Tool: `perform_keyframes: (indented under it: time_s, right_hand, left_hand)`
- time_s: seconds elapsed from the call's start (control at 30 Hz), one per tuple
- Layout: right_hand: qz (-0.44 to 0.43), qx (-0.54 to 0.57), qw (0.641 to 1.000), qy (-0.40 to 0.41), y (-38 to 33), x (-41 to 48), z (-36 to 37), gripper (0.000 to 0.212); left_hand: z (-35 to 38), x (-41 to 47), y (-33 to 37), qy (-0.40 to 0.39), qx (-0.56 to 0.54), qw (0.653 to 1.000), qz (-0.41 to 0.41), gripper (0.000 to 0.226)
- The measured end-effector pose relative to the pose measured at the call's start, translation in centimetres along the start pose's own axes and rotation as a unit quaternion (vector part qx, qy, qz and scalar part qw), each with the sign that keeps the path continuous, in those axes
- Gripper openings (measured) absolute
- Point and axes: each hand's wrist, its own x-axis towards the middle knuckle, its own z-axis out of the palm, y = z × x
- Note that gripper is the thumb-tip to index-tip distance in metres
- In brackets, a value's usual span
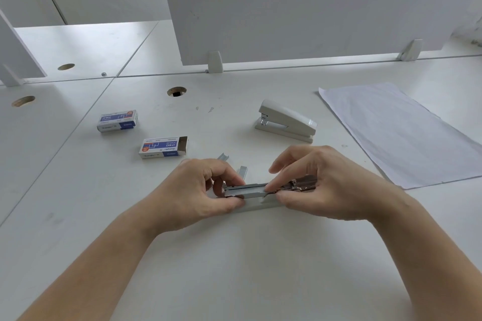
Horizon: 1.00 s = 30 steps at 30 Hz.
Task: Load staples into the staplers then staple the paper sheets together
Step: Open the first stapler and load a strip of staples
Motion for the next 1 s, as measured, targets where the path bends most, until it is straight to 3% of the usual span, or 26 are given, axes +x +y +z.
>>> perform_keyframes:
  time_s: [0.2, 0.3, 0.37, 0.43, 0.53, 0.73, 1.0]
  right_hand:
    - [0.005, 0.02, 1.0, 0.006, -0.2, 0.2, -0.1, 0.022]
    - [0.022, -0.008, 0.995, 0.093, 0.6, 0.4, -0.4, 0.029]
    - [0.049, -0.053, 0.987, 0.146, 1.3, 0.7, -0.6, 0.033]
    - [0.073, -0.086, 0.979, 0.168, 1.9, 0.8, -0.6, 0.035]
    - [0.082, -0.092, 0.978, 0.167, 2.0, 0.9, -0.5, 0.035]
    - [0.086, -0.093, 0.979, 0.162, 1.8, 0.9, -0.5, 0.034]
    - [0.087, -0.088, 0.979, 0.162, 1.9, 0.9, -0.5, 0.033]
  left_hand:
    - [-1.4, -0.2, -0.2, -0.042, -0.032, 0.998, 0.022, 0.038]
    - [-2.6, -0.2, -0.8, 0.022, -0.063, 0.998, -0.004, 0.034]
    - [-3.0, 0.0, -1.5, 0.068, -0.004, 0.997, -0.035, 0.027]
    - [-3.1, 0.0, -2.0, 0.039, 0.068, 0.994, -0.077, 0.026]
    - [-3.2, -0.5, -2.5, -0.032, 0.118, 0.984, -0.128, 0.029]
    - [-3.7, -0.5, -2.2, -0.022, 0.067, 0.989, -0.134, 0.013]
    - [-3.5, -0.4, -1.8, 0.022, -0.011, 0.991, -0.131, 0.022]
